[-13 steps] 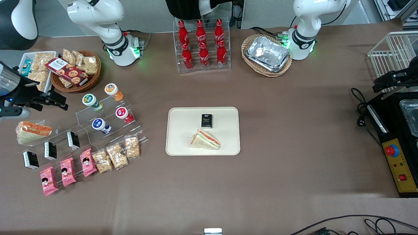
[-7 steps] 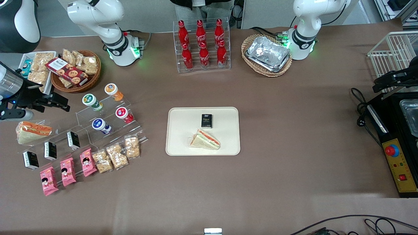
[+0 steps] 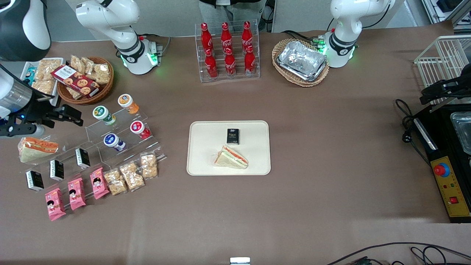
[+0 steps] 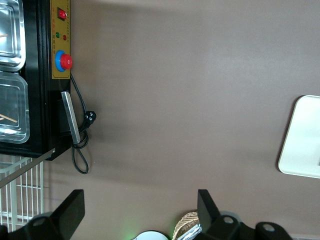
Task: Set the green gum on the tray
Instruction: 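Move the right gripper over the rack toward the green-labelled bottle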
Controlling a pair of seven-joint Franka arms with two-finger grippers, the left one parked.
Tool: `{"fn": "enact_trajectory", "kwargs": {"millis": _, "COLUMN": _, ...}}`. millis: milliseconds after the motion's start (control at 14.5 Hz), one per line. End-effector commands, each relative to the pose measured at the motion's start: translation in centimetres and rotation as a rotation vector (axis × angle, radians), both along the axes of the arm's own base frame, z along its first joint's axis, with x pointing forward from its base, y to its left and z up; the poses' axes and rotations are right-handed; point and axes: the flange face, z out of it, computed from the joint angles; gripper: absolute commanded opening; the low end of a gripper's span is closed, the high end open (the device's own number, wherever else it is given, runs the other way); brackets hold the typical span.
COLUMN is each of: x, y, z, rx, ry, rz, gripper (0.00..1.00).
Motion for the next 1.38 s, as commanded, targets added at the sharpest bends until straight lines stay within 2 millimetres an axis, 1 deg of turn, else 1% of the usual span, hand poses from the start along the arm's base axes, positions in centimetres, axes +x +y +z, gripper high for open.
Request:
{"fn": "enact_trajectory", "kwargs": {"millis": 0, "x": -6.0, "y": -2.9, "z": 0.7, "rx": 0.039, "ry": 0.001, "rz": 0.022, "gripper": 1.00}}
{"fn": "enact_trajectory", "kwargs": {"millis": 138, "x": -10.4, "y": -3.2, "z": 0.7, "rx": 0.027, "ry": -0.019, "rz": 0.038, "gripper": 1.00}}
{"fn": "enact_trajectory", "kwargs": {"millis": 207, "x": -12.3, "y": -3.2, "z": 0.6, "rx": 0.028, "ry": -0.020, "rz": 0.043, "gripper": 1.00}}
{"fn": "enact_trajectory", "kwargs": {"millis": 276, "x": -13.2, "y": -3.1, "z": 0.4, "rx": 0.030, "ry": -0.017, "rz": 0.036, "gripper": 1.00}}
{"fn": "enact_trajectory", "kwargs": {"millis": 483, "x": -13.5, "y": -3.0, "z": 0.2, "rx": 0.031, "ry": -0.003, "rz": 0.030, "gripper": 1.00}}
{"fn": "enact_trajectory", "kwargs": {"millis": 621, "x": -13.4, "y": -3.0, "z": -0.2, "rx": 0.031, "ry": -0.003, "rz": 0.027, "gripper": 1.00}}
{"fn": "enact_trajectory", "kwargs": {"millis": 690, "x": -13.3, "y": -2.9, "z": -1.3, "rx": 0.031, "ry": 0.003, "rz": 0.028, "gripper": 1.00}}
{"fn": "enact_trajectory", "kwargs": {"millis": 966, "x": -13.1, "y": -2.7, "z": -8.4, "rx": 0.033, "ry": 0.009, "rz": 0.022, "gripper": 1.00}}
{"fn": "enact_trajectory", "kwargs": {"millis": 1034, "x": -13.1, "y": -3.2, "z": -10.3, "rx": 0.031, "ry": 0.015, "rz": 0.005, "gripper": 1.00}}
{"fn": "enact_trajectory", "kwargs": {"millis": 1103, "x": -13.3, "y": -3.3, "z": -11.9, "rx": 0.030, "ry": 0.010, "rz": 0.001, "gripper": 1.00}}
{"fn": "enact_trajectory", "kwargs": {"millis": 1241, "x": -13.9, "y": -3.0, "z": -14.6, "rx": 0.030, "ry": -0.004, "rz": 0.001, "gripper": 1.00}}
{"fn": "enact_trajectory", "kwargs": {"millis": 1310, "x": -14.0, "y": -3.0, "z": -15.5, "rx": 0.029, "ry": -0.014, "rz": 0.001, "gripper": 1.00}}
